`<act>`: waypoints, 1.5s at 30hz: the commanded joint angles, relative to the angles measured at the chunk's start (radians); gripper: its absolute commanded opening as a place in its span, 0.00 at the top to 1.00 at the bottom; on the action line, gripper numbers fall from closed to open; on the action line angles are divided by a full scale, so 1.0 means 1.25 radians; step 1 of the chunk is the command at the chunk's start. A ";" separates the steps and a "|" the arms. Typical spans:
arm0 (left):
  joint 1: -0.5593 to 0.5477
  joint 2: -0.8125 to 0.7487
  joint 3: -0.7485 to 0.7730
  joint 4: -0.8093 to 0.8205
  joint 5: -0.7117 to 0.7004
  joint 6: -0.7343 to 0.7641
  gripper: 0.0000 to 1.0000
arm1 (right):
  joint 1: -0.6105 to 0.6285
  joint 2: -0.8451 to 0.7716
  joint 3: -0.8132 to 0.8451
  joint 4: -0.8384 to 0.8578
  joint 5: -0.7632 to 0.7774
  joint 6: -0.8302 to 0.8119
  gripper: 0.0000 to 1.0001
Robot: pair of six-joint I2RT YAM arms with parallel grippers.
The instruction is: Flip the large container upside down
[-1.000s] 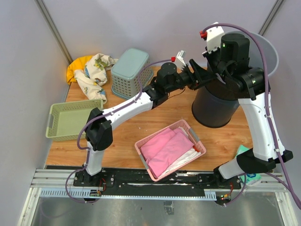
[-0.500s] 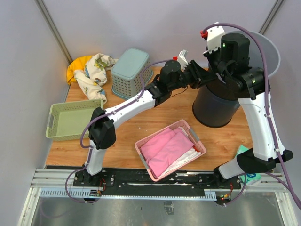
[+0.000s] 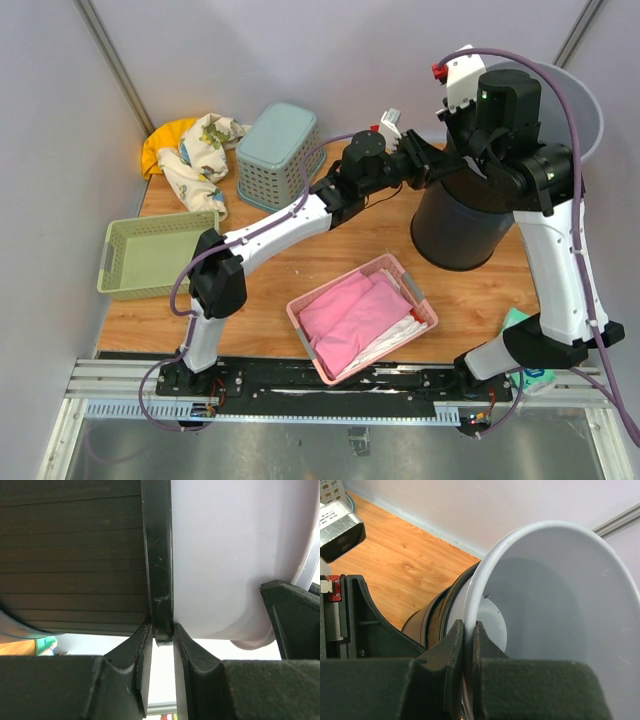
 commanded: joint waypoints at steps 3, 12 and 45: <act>0.004 0.066 -0.058 -0.078 -0.054 -0.012 0.81 | 0.062 -0.082 0.086 0.150 -0.064 -0.041 0.99; 0.019 0.052 -0.094 -0.051 -0.031 -0.015 0.95 | 0.068 -0.149 -0.035 0.141 -0.100 -0.139 0.99; 0.183 0.131 0.166 -0.184 0.152 0.146 1.00 | 0.067 -0.244 -0.098 0.024 -0.139 -0.225 0.99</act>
